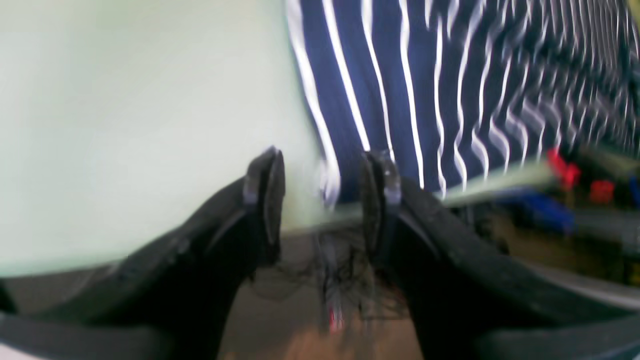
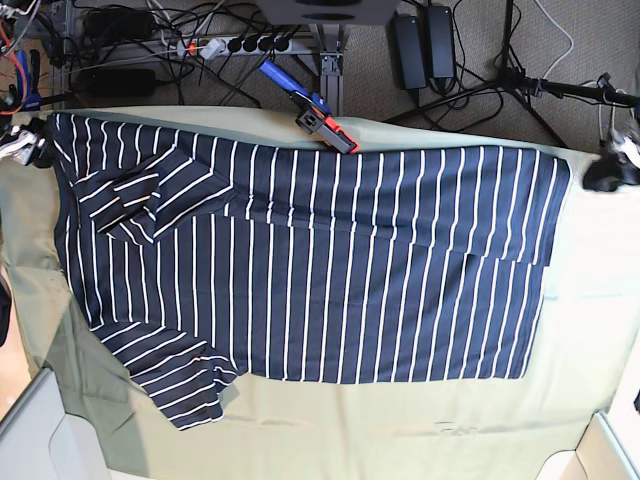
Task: Fold the T-shirt properly
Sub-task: 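Open both grippers and reach to grasp the shirt's hem edge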
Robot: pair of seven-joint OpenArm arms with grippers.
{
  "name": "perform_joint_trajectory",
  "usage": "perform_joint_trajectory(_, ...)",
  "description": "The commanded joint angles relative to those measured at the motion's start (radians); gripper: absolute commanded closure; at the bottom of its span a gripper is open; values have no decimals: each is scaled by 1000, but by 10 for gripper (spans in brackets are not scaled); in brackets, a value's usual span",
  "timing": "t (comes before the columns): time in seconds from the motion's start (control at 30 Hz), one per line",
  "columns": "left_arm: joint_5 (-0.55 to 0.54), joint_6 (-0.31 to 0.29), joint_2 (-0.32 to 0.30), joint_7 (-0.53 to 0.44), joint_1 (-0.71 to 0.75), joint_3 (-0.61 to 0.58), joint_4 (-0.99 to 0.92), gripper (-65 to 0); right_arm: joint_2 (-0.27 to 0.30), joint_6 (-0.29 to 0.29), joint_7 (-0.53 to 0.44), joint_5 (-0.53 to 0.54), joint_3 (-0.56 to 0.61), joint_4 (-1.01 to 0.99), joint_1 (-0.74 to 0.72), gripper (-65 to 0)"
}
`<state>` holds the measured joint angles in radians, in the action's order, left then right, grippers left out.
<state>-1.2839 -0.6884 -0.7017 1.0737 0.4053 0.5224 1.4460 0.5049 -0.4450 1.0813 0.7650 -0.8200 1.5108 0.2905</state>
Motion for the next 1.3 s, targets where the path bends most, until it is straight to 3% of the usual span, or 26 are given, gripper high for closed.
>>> perform_joint_trajectory(0.0,-55,-10,-24,9,0,26,26,-280,45,-49,-24,39,-17,14,-2,-405)
perform_joint_trajectory(0.3,-65,-10,-21,15,-1,35,234,-280,166,3,-35,-5,9,-15,-212,-405)
perform_joint_trajectory(0.47,5,-10,-22,-27,-1,35,430,-279,188,6,-72,-43,129,-154,-384,-405)
perform_joint_trajectory(0.6,50,-10,-21,-57,-1,35,510,-279,185,54,-157,-72,267,-327,-531,-405)
perform_joint_trajectory(0.83,50,-10,-22,-56,0,35,514,-279,113,92,-309,-215,459,-683,-801,-405)
perform_joint_trajectory(0.97,48,-10,-22,-52,0,35,514,-279,58,91,-312,-232,527,-801,-878,-405)
perform_joint_trajectory(1.27,47,-10,-21,-53,0,35,514,-279,-32,90,-275,-233,554,-795,-883,-404)
